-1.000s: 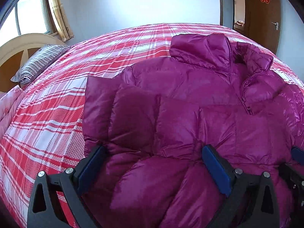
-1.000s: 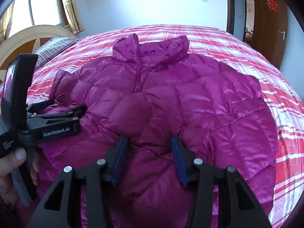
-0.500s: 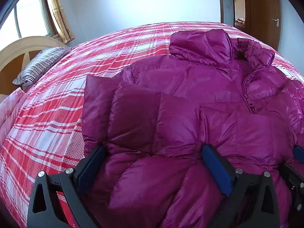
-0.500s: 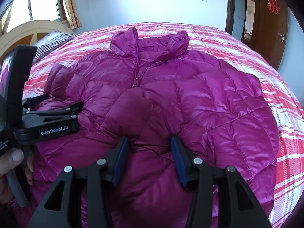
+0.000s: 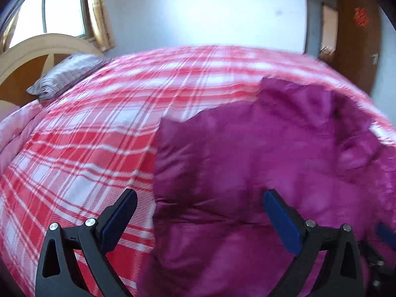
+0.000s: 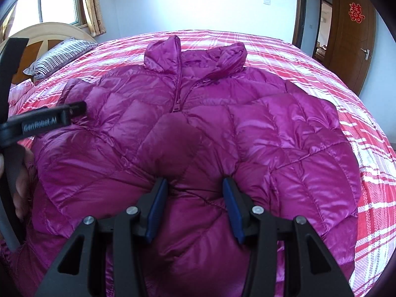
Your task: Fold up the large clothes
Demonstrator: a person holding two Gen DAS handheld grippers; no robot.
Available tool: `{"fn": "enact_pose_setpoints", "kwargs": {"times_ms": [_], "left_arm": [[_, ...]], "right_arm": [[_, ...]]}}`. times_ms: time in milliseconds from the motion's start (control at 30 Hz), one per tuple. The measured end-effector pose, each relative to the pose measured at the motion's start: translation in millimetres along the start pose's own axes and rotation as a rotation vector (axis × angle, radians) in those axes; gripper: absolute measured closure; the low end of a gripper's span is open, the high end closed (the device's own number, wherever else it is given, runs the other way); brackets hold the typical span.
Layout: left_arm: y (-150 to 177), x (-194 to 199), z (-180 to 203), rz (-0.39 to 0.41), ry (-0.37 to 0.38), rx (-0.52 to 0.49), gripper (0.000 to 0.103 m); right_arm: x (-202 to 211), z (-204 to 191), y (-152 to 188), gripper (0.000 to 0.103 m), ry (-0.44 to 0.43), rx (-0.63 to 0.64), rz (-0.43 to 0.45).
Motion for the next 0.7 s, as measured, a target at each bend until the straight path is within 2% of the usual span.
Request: {"fn": "enact_pose_setpoints", "kwargs": {"times_ms": [33,67,100,133,200,333,467,533,600,633,700], "left_arm": [[9.9,-20.1,2.9,-0.086,0.027,-0.018,0.001],[14.0,-30.1,3.5,-0.128,0.079,0.001,0.001],[12.5,-33.7,-1.7,-0.134,0.133,0.054,0.001],[12.0,-35.2,-3.0,-0.137,0.141,0.063,0.001],[12.1,-34.2,-0.2,-0.120,0.105,0.033,0.001],[13.6,-34.3,-1.2,-0.108,0.105,0.039,0.001],[13.4,-33.3,-2.9,-0.101,0.101,0.038,0.001],[17.6,-30.1,-1.0,-0.098,0.105,0.042,0.001],[18.3,-29.9,-0.8,-0.096,0.102,0.040,0.001],[19.2,-28.7,0.9,-0.096,0.102,0.040,0.001],[19.4,-28.0,1.3,-0.094,0.102,0.041,0.001]], "right_arm": [[0.1,-0.3,0.2,0.053,0.002,0.001,0.000],[0.3,-0.3,0.3,0.053,0.004,0.003,0.000],[0.1,-0.3,0.2,0.053,0.005,0.004,0.000],[0.1,-0.4,0.2,0.053,0.005,0.004,0.000],[0.1,-0.8,0.4,0.053,0.008,0.006,0.000],[0.1,-1.8,0.4,0.053,0.014,0.011,-0.002],[1.6,-2.5,-3.0,0.051,-0.012,0.041,-0.028],[6.6,-1.7,-6.7,0.050,-0.052,0.065,-0.055],[19.2,5.9,-19.8,0.042,-0.138,0.013,-0.053],[29.5,14.1,-34.1,0.039,-0.166,-0.029,-0.020],[42.7,29.1,-63.4,0.034,-0.164,-0.073,0.039]]}}
Point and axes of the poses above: each gripper's, at about its wrist camera, not at the fingertips, and x roughly against the way its jaws point, z to its right, y to its underside, the point moved 10 cm from there along -x, roughly the way its jaws point, and after that the axes turned 6 degrees about -z, right-handed, at the moved point
